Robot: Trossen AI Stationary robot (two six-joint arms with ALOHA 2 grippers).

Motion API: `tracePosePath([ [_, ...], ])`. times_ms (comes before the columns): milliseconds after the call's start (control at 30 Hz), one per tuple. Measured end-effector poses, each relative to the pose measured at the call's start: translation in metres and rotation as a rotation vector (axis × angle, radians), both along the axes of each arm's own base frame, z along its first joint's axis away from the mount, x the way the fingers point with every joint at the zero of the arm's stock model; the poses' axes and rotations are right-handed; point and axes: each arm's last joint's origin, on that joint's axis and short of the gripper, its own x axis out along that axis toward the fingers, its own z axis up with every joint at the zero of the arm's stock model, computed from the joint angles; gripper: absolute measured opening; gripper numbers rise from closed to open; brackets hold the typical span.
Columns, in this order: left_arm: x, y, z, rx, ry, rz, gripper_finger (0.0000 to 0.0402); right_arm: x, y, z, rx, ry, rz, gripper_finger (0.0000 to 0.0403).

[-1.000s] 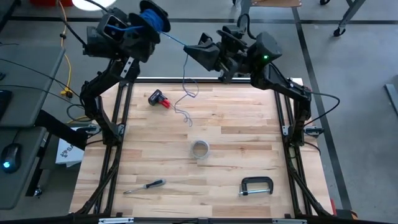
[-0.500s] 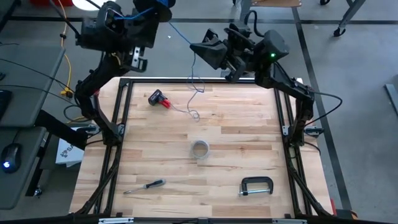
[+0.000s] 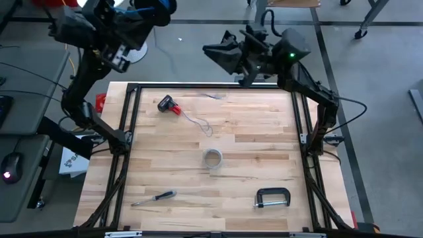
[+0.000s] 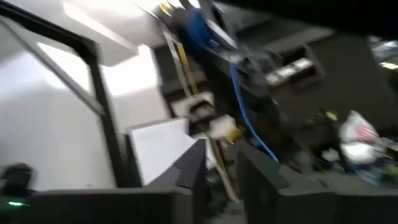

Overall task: Coil cords
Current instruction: Coil the blue wire on the spool

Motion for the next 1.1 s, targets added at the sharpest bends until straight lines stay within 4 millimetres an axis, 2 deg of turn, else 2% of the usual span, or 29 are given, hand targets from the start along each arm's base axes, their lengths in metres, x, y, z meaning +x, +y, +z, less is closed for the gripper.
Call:
tracePosePath([
  [167, -0.006, -0.002, -0.008, -0.05, 0.145, 0.037, 0.0001, 0.005, -0.001, -0.011, -0.05, 0.11, -0.041, 0.0143],
  [300, -0.011, -0.002, -0.011, -0.058, 0.184, 0.114, 0.0001, 0.009, -0.002, -0.027, -0.125, 0.273, -0.138, 0.017],
  [467, -0.009, 0.0, -0.012, -0.066, 0.197, 0.126, 0.0001, 0.025, 0.0, -0.051, -0.208, 0.442, -0.286, 0.0173],
  [833, -0.006, 0.001, -0.014, -0.055, 0.207, 0.132, 0.0001, 0.074, 0.001, -0.091, -0.184, 0.503, -0.225, 0.0172],
  [1100, -0.006, 0.001, -0.014, -0.046, 0.21, 0.139, 0.0001, 0.081, 0.006, -0.094, -0.173, 0.479, -0.166, 0.0172],
])
